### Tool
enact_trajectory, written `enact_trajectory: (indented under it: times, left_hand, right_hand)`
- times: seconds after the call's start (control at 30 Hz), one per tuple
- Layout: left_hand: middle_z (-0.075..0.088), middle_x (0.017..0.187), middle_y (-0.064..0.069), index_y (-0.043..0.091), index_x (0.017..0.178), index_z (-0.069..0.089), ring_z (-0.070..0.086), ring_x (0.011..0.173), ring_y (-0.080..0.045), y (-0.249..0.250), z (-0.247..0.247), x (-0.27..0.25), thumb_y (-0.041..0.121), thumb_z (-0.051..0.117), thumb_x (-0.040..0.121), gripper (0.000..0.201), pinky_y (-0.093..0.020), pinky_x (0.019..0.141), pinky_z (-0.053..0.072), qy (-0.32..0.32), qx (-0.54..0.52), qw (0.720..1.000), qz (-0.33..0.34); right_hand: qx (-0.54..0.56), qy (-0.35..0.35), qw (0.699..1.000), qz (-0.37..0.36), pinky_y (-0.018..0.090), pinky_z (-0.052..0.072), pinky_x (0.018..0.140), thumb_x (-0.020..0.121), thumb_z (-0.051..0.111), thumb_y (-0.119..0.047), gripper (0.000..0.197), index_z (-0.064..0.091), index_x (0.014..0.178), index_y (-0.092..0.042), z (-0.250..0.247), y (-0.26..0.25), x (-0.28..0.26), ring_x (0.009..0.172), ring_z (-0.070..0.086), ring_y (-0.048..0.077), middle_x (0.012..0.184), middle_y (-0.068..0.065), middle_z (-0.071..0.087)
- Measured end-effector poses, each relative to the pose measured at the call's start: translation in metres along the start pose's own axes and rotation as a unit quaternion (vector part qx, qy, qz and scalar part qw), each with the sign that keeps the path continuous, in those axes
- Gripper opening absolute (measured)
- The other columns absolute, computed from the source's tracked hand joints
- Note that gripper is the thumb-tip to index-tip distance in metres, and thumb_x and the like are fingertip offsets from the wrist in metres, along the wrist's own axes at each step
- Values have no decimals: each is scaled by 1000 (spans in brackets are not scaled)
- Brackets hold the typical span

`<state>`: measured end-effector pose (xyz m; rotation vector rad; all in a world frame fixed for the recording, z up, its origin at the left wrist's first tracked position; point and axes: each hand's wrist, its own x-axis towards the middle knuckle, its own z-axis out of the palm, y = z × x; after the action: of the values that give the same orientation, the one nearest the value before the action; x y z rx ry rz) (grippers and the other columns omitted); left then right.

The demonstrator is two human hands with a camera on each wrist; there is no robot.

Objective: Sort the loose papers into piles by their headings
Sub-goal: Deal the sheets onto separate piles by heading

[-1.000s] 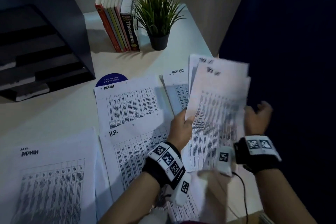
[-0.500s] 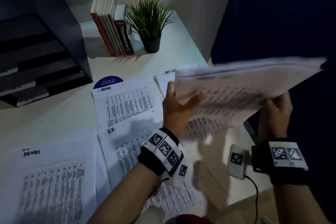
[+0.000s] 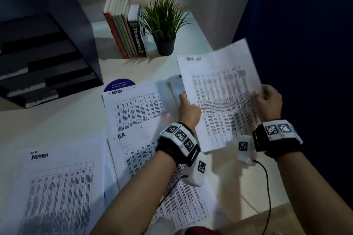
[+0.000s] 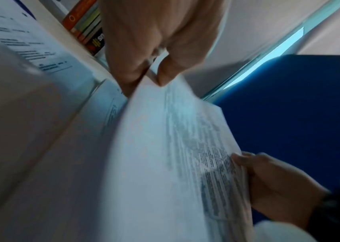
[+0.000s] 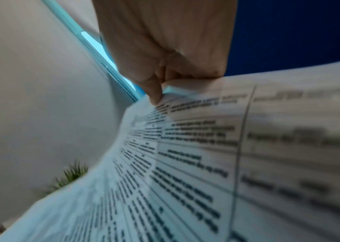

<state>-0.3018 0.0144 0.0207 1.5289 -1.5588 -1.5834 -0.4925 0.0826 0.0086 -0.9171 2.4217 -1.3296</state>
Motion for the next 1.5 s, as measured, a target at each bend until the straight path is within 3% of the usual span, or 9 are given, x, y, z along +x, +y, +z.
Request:
enact_trajectory:
  times: [0.07,0.2,0.37,0.47,0.63,0.8,1.1,1.3,1.5]
  left_hand:
    - [43,117,-5,13,146,4,48,101,-26,-6,2,2,-6,34,90,67,-32,79,39,-18,33,998,-42]
    - [26,148,-17,2,146,1,38,129,-32,-20,1,7,5,38,94,64,-34,102,38,-43,105,984,-135]
    - [30,144,-16,-1,142,14,44,121,-27,-22,-9,6,14,41,92,59,-16,82,39,-29,215,968,-124]
    - [17,144,-14,-1,144,6,36,124,-26,-19,0,2,6,40,92,63,-7,64,33,-36,188,970,-151]
    - [-8,149,-10,3,145,-9,6,138,-30,-22,18,3,-2,42,86,78,-29,107,28,-48,148,971,-182]
    - [-15,150,-8,1,145,-9,-1,140,-33,-21,16,13,-7,40,84,79,-36,116,21,-54,124,977,-165]
    - [-16,153,-10,1,146,-8,-4,142,-29,-10,-6,32,-3,38,89,74,-29,112,17,-61,126,978,-153]
    - [-2,153,-14,0,146,0,6,142,-28,-11,-16,27,4,40,91,68,-29,110,21,-67,154,974,-155]
    - [20,148,-19,-3,144,14,29,134,-32,-13,-17,21,14,43,92,62,-36,104,34,-53,146,974,-167]
  right_hand:
    - [-40,-32,999,17,31,41,76,85,53,-13,27,61,105,4,12,4,8,91,58,29,99,20,63]
    - [-101,-72,990,64,34,44,77,86,45,0,22,61,100,4,35,8,15,95,59,35,101,23,63]
    - [-159,-90,978,105,32,37,72,87,39,3,27,59,105,7,50,13,16,98,55,40,107,27,61]
    - [-180,-87,973,119,38,42,86,88,41,1,30,58,113,4,55,22,15,108,52,40,117,26,58]
    - [-293,-108,935,171,52,29,98,88,49,-16,19,53,106,-9,66,27,4,120,32,37,130,19,36]
    - [-305,-108,935,145,52,32,95,89,51,-13,15,52,100,-3,75,27,13,118,33,39,131,18,35]
    - [-294,-163,941,34,53,42,92,88,59,-9,17,56,92,7,97,15,43,112,40,44,125,24,40]
    - [-300,-206,931,-26,35,42,75,82,56,-3,2,55,80,-1,87,13,46,97,50,42,110,27,50]
    - [-341,-215,909,109,42,40,90,82,66,-35,51,53,110,6,71,15,41,109,48,41,122,28,46]
